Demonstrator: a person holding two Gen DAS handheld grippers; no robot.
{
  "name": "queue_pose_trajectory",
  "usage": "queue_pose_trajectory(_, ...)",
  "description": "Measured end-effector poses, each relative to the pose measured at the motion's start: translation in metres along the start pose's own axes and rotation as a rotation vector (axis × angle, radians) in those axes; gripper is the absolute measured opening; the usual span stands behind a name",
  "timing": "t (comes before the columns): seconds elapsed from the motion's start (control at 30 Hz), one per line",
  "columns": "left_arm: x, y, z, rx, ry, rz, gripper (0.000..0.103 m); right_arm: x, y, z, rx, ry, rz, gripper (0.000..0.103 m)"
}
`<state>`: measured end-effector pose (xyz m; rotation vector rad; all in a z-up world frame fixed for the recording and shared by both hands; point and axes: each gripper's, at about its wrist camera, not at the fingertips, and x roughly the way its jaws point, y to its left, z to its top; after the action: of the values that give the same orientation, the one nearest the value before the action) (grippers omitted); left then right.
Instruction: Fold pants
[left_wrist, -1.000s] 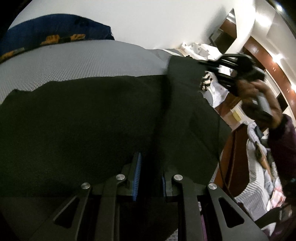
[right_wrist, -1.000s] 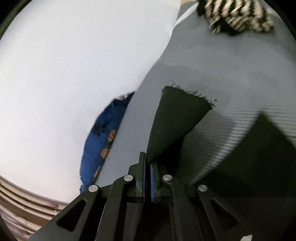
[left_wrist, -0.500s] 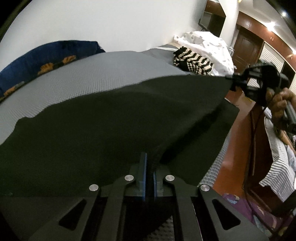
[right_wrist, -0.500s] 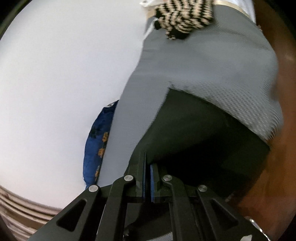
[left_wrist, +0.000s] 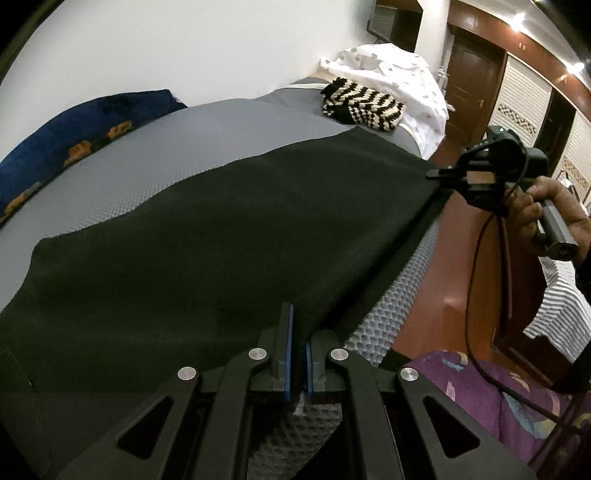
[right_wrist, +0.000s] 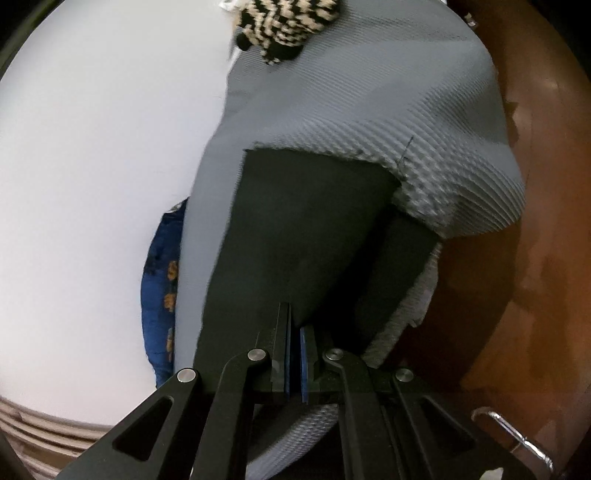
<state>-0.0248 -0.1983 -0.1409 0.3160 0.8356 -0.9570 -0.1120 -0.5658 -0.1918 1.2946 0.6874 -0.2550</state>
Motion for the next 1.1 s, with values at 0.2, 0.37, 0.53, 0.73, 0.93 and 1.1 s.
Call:
queue_pose_trajectory(0.2,-0.007,-0.005,0.001,0.026,-0.014,0.015,0.005,-0.003,0.002,0.000,-0.008,-0.003,0.011,0.004)
queue_pose_trajectory(0.37,-0.005,-0.007,-0.005,0.028,-0.009,0.020,0.005,-0.004,-0.001,-0.002,0.002,0.006,0.005,0.004)
queue_pose_trajectory(0.53,-0.004,-0.009,-0.008,0.043,-0.006,0.026,0.006,-0.005,-0.003,-0.005,0.001,0.008,-0.010,0.004)
queue_pose_trajectory(0.73,-0.002,-0.011,-0.009,0.048,-0.003,0.033,0.006,-0.006,-0.005,-0.006,0.024,0.006,0.001,0.003)
queue_pose_trajectory(0.93,-0.002,-0.014,-0.011,0.081,0.001,0.046,0.007,-0.003,-0.009,-0.006,0.032,0.017,-0.006,0.003)
queue_pose_trajectory(1.1,-0.007,-0.013,-0.013,0.075,-0.012,0.036,0.007,-0.005,-0.008,-0.006,0.036,0.014,-0.005,0.003)
